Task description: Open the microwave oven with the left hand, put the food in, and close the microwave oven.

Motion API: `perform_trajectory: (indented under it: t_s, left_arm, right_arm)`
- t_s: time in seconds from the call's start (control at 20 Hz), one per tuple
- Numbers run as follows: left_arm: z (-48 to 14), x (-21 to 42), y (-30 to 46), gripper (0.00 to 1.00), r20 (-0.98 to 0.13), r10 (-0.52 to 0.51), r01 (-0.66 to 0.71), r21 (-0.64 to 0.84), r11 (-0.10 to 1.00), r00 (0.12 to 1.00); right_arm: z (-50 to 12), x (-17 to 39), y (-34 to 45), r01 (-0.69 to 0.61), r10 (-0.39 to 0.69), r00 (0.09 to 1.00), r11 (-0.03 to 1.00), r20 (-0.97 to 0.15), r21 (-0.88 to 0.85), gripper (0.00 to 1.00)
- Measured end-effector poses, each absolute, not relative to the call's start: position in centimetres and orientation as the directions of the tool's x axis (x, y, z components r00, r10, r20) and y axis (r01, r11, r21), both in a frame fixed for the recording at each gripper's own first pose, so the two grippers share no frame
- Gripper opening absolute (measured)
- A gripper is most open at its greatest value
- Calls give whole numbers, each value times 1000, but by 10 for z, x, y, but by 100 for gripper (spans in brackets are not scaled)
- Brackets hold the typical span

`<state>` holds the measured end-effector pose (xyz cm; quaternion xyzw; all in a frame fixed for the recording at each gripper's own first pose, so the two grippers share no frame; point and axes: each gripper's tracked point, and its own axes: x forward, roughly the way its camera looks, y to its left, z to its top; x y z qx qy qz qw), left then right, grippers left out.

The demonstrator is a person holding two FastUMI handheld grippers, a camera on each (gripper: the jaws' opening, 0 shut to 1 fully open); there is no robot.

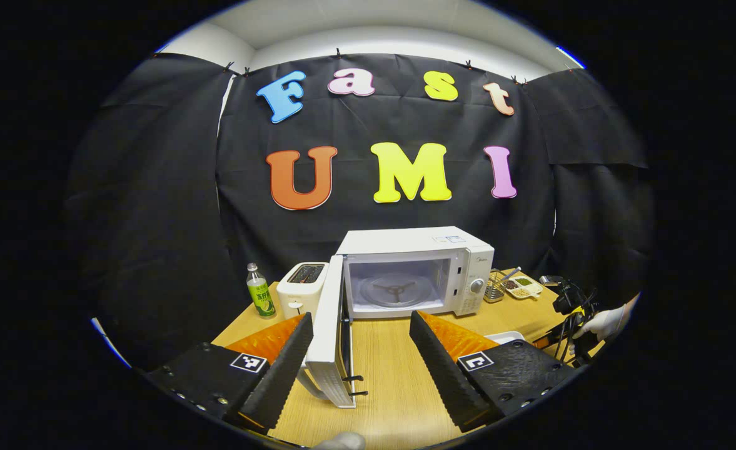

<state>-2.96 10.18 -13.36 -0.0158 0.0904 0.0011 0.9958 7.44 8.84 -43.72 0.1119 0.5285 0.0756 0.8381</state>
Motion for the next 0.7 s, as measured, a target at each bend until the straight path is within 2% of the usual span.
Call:
perform_trajectory:
  t_s: [0.05, 0.1, 0.15, 0.25, 0.4, 0.5, 0.7]
  left_arm:
    - [-134, -28, 107, 95, -177, 3, -8, -28, 1000, 984]
    - [-134, -26, 112, 95, -176, 9, -13, -24, 1000, 984]
    - [-136, -25, 116, 95, -179, 11, -16, -24, 1000, 984]
    - [-138, -23, 124, 95, -179, 18, -24, -29, 999, 984]
    - [-141, -21, 134, 95, -181, 30, -38, -41, 998, 983]
    - [-142, -21, 137, 95, -178, 29, -38, -48, 998, 984]
    - [-142, -22, 144, 95, -187, 29, -38, -47, 998, 982]
  right_arm:
    - [-438, 76, 84, 7, 228, 422, 967, -877, 255, 37]
    - [-439, 77, 81, 20, 217, 419, 969, -882, 247, 30]
    - [-439, 77, 79, 40, 207, 413, 969, -887, 245, 16]
    - [-440, 77, 80, 81, 204, 407, 963, -890, 257, 8]
    - [-440, 78, 82, 120, 250, 410, 939, -877, 323, 4]
    - [-437, 77, 95, 131, 361, 419, 884, -833, 449, 4]
    - [-429, 76, 104, 145, 435, 472, 820, -767, 554, 4]
